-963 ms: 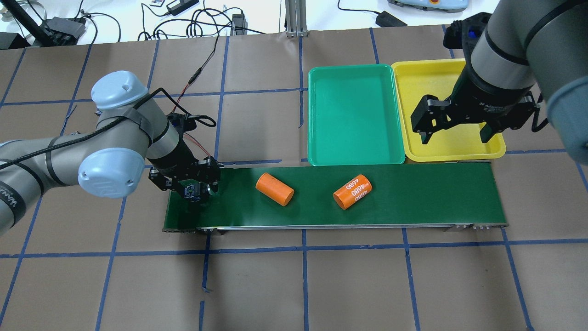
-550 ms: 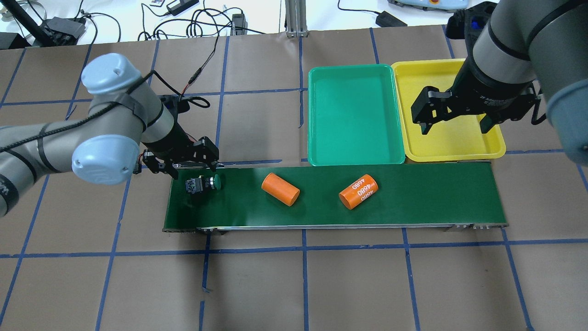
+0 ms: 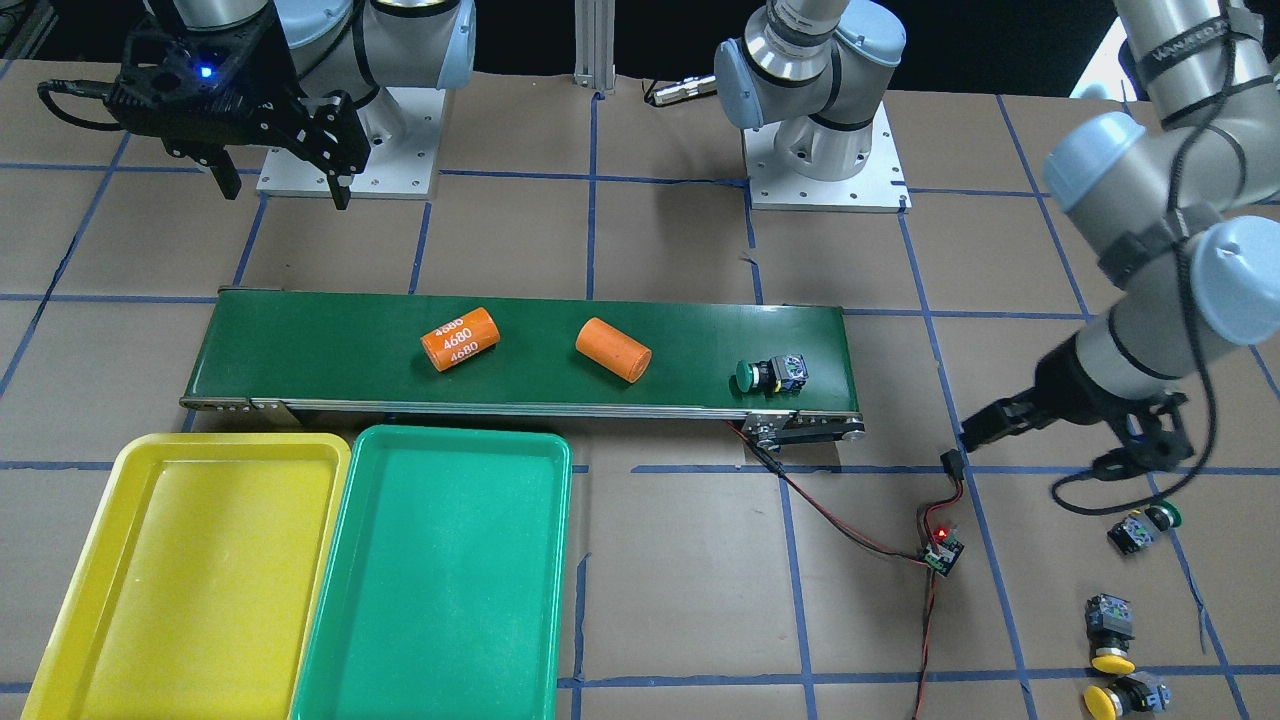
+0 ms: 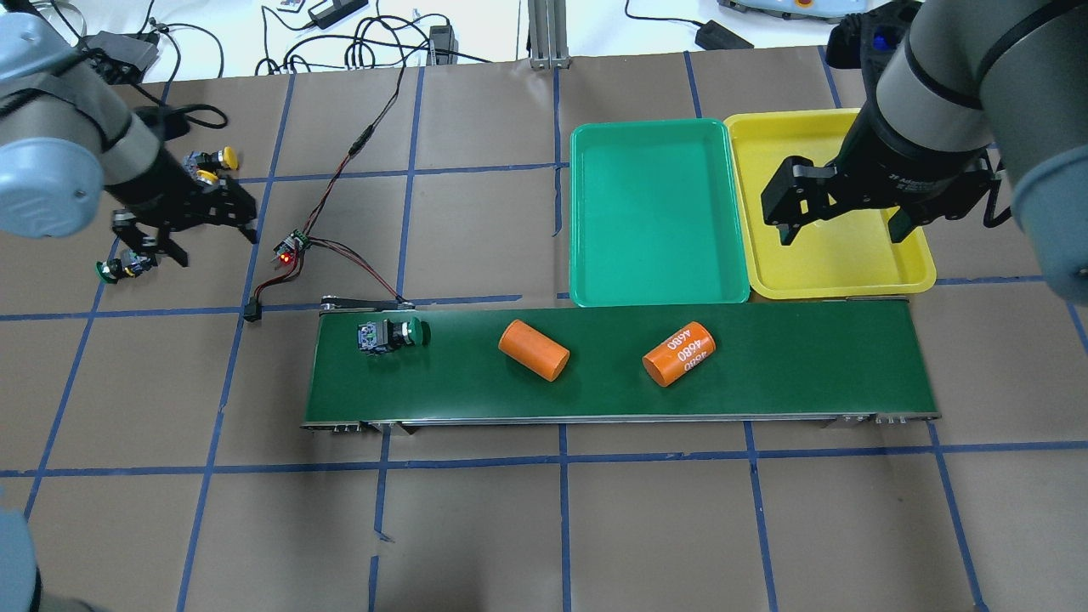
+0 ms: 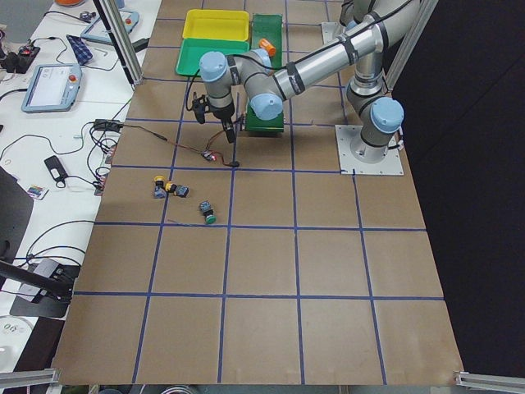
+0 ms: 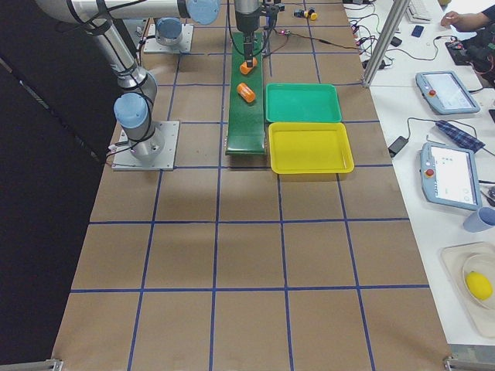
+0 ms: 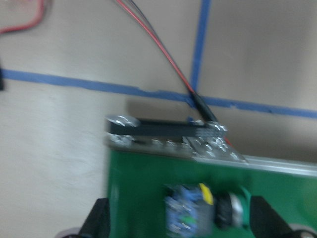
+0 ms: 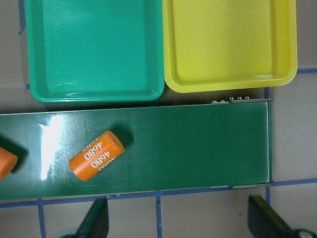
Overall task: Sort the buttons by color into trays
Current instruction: 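Grasp another green-capped button with the left gripper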
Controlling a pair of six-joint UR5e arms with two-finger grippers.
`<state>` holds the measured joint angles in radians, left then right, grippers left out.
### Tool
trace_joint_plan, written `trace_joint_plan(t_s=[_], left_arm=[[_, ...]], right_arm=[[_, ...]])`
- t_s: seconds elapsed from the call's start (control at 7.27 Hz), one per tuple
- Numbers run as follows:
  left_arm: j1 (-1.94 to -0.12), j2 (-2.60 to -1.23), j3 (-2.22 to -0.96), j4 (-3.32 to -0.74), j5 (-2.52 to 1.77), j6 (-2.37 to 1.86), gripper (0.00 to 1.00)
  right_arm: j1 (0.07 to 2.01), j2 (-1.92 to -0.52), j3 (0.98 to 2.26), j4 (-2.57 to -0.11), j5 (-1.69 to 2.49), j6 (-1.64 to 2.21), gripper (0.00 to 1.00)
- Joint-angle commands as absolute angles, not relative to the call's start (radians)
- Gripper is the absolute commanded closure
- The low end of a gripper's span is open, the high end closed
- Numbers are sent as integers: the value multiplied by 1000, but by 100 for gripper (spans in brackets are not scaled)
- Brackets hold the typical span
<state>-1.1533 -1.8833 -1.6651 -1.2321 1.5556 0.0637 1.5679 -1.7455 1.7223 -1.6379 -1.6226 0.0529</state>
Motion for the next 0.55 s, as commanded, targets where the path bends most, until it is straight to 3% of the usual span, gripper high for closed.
trace_joint_plan(t_s=[0.0, 0.41], left_arm=[[-969, -2007, -1563, -1194, 1575, 68, 0], [-934, -2155, -1563, -930, 1582, 77, 0]], right_arm=[[1552, -1749, 1720, -1651, -1621, 55, 0], [1530, -1724, 1723, -1652, -1623, 43, 0]])
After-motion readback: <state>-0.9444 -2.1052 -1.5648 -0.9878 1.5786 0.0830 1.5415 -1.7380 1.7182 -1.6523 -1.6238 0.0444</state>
